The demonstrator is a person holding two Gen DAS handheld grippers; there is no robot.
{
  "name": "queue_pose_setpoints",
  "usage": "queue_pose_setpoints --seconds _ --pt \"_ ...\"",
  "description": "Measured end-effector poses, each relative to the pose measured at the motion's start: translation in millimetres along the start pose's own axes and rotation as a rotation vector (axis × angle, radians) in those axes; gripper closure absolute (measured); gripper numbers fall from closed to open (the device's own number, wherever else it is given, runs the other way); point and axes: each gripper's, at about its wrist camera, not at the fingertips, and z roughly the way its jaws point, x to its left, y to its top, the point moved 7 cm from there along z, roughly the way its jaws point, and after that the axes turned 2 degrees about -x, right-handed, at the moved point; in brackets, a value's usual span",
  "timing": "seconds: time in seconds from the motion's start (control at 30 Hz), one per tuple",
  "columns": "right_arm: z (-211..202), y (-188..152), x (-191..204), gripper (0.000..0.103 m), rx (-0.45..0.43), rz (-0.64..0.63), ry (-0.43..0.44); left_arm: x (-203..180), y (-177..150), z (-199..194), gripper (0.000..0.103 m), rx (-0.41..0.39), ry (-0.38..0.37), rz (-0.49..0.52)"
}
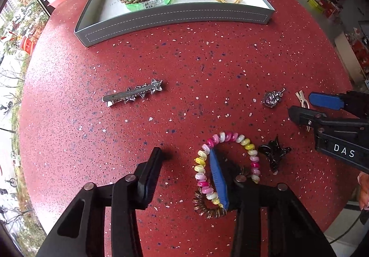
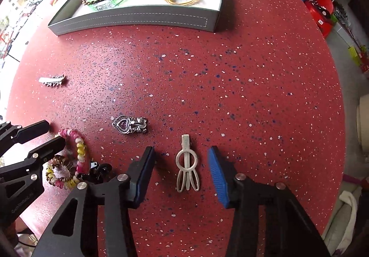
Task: Organize jewelry
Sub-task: 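Grasp the pastel beaded bracelet with left gripper while right gripper grasps the white claw clip, then carry beaded bracelet and white clip into the grey tray and open both grippers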
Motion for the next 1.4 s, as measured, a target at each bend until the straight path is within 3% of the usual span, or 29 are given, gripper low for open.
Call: queue_pose_setpoints --seconds 0.07,0.1,0.13,0.3,0.57,0.8,1.4 --pt "-2.3 -0.5 4.5 0.068 -0.006 -0.008 0.004 -2.9 1.0 0.4 0.05 0.002 0.001 0.003" --pt "-3.1 -0.2 5.7 0.079 -0.009 -0.008 0.01 -2.5 1.7 0.1 0.059 0.0 0.008 0.005" --pt "-3.6 0.0 6.3 0.082 -0.011 -0.005 0.014 -3.0 2.2 -0.9 0.076 0.0 -0.001 0.004" --pt "-7.5 2.7 5.2 0.082 -0.017 0.029 0.042 0.0 2.1 -7.6 0.076 -0.003 -0.045 -0.042" --pt "-12.1 -0.5 -15.1 0.082 -0.019 0.129 0.156 5.6 4.1 -29.8 0.076 -0.068 -0.109 -0.122" --pt "-25.1 8.9 -32.9 0.082 -0.046 0.172 0.222 37.0 -0.9 -47.8 0.076 -0.116 -0.15 -0.205" --pt "-53.5 37.0 -41.1 0.082 -0.106 0.228 0.327 55.1 40.1 -62.5 0.076 -0.186 -0.141 -0.232"
